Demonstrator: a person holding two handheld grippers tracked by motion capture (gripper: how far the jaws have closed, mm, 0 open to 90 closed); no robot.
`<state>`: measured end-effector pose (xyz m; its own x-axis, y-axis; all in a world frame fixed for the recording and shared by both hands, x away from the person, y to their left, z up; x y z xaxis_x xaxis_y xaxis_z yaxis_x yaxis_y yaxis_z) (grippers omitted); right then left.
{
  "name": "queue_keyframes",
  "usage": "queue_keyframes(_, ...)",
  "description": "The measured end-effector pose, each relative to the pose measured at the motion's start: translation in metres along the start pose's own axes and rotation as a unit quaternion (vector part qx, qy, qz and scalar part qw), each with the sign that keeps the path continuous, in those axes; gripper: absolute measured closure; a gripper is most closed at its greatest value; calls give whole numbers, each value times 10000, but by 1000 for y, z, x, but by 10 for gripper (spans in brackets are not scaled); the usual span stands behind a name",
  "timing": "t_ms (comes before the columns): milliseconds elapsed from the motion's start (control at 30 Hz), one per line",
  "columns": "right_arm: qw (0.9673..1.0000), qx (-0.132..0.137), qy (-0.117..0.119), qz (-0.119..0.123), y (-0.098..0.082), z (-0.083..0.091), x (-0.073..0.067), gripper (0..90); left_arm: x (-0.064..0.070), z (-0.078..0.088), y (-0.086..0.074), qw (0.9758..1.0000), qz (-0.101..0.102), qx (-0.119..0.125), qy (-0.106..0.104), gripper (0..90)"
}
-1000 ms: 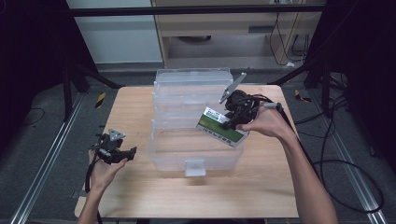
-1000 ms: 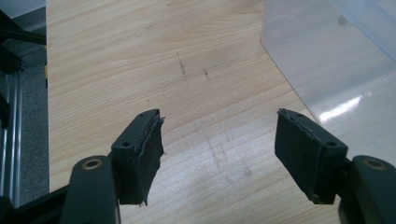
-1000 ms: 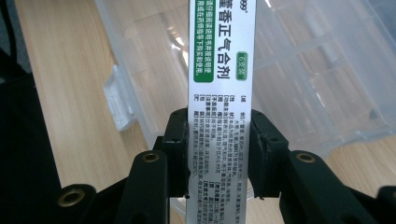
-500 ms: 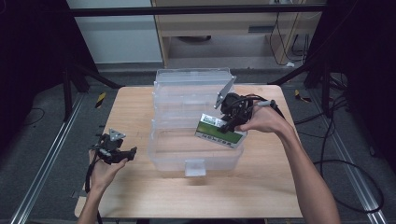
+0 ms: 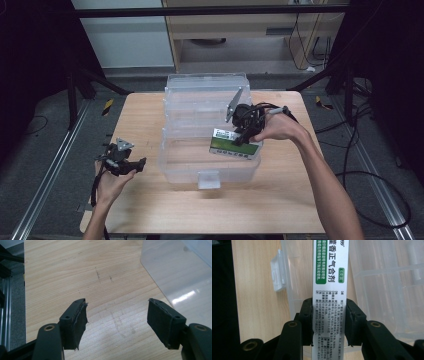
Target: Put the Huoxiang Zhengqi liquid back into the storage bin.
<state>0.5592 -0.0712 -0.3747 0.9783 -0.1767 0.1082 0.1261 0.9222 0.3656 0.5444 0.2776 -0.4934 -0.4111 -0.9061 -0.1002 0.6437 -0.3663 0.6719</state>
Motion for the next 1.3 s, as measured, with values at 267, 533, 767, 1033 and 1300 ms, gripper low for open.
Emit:
queue_keyframes(267, 9994, -109, 81, 312, 1, -9, -3, 642, -1, -1, -1, 10000, 12, -15, 9, 312)
queue_keyframes(533, 9983, -284, 98, 509, -1, -19, -3, 642, -2, -1, -1, 10000, 18, -25, 4, 311)
queue_keyframes(767, 9968, -467, 176, 625, -4, -29, -8, 641, -2, -1, -1, 10000, 16, -21, 10, 311)
queue_keyframes(1033, 9957, -566, 174, 712, -9, -36, -11, 641, -2, -1, -2, 10000, 13, -32, 13, 310)
queue_keyframes(1300, 9951, -595, 251, 752, -13, -45, -14, 640, -1, -1, -2, 10000, 13, -40, 16, 309)
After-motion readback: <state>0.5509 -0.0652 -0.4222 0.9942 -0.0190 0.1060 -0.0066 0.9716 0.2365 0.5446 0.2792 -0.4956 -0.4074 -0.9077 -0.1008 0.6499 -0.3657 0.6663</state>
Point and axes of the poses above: each handheld gripper's, and its own axes: z roughly backward along the jaws, y roughly out of its top, x roughly to its right, the point moved 8 cm from there along -z, roughly forward along the jaws, and after that the axes turned 3 degrees about -y, right-handed, at the moved point
